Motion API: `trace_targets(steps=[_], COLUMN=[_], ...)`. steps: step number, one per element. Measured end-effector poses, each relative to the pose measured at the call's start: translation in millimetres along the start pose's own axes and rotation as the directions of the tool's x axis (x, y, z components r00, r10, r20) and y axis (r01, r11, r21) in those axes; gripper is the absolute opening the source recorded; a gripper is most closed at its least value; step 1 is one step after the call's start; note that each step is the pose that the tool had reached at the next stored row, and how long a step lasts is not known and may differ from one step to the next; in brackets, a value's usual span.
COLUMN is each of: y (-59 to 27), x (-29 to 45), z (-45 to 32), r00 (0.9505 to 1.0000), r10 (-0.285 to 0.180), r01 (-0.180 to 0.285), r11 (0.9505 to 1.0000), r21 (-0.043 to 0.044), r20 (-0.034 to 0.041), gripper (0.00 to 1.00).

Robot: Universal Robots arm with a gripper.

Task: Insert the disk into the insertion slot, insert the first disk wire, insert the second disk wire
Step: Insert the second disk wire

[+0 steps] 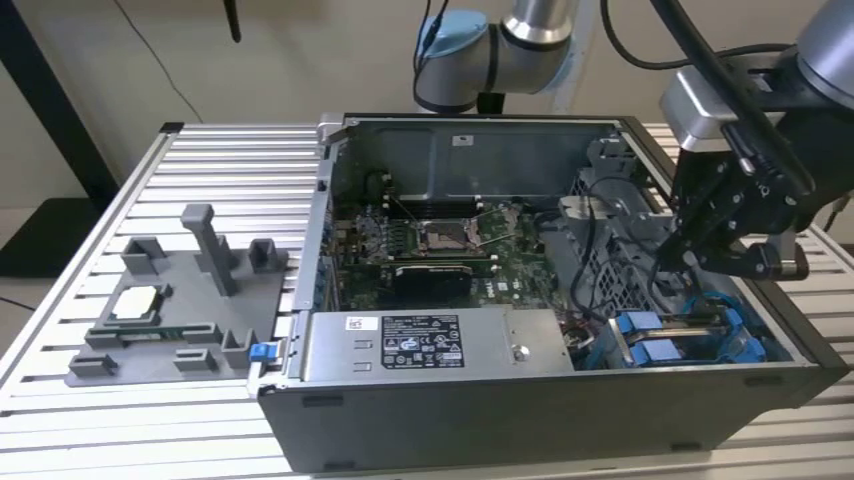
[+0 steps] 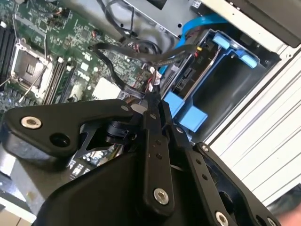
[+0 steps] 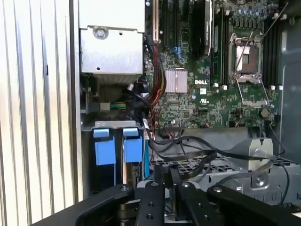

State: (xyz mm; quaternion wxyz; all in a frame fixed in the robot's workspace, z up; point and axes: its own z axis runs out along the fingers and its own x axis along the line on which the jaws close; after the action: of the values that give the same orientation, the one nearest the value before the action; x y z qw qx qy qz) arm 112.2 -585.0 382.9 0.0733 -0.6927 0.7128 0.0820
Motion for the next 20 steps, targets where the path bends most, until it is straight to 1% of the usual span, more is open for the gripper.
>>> trace_targets(steps=[3, 5, 7, 13, 14, 20], y=[-1.8, -4.5, -6.6, -6.8, -6.9, -8.0], x=[4.4, 7.2, 9.4, 9.7, 9.8, 10.6], z=[3.0, 5.1, 6.5, 6.5, 6.9, 10.8], r00=[1.0000, 1.0000, 1.0000, 1.0000, 1.0000, 0.9992], r10=[-0.002, -0.005, -0.007, -0.008, -0.008, -0.008], r01=[0.002, 0.005, 0.007, 0.008, 0.008, 0.007], r11=[1.0000, 0.9999, 0.9999, 0.9999, 0.9999, 0.9999], r21=[-0.0084, -0.0120, -0.0134, -0.0137, -0.0137, -0.0129], r20=[0.0000, -0.0002, -0.0001, -0.0004, -0.0031, -0.0388], gripper=[0.00, 0.00, 0.00, 0.00, 0.00, 0.00])
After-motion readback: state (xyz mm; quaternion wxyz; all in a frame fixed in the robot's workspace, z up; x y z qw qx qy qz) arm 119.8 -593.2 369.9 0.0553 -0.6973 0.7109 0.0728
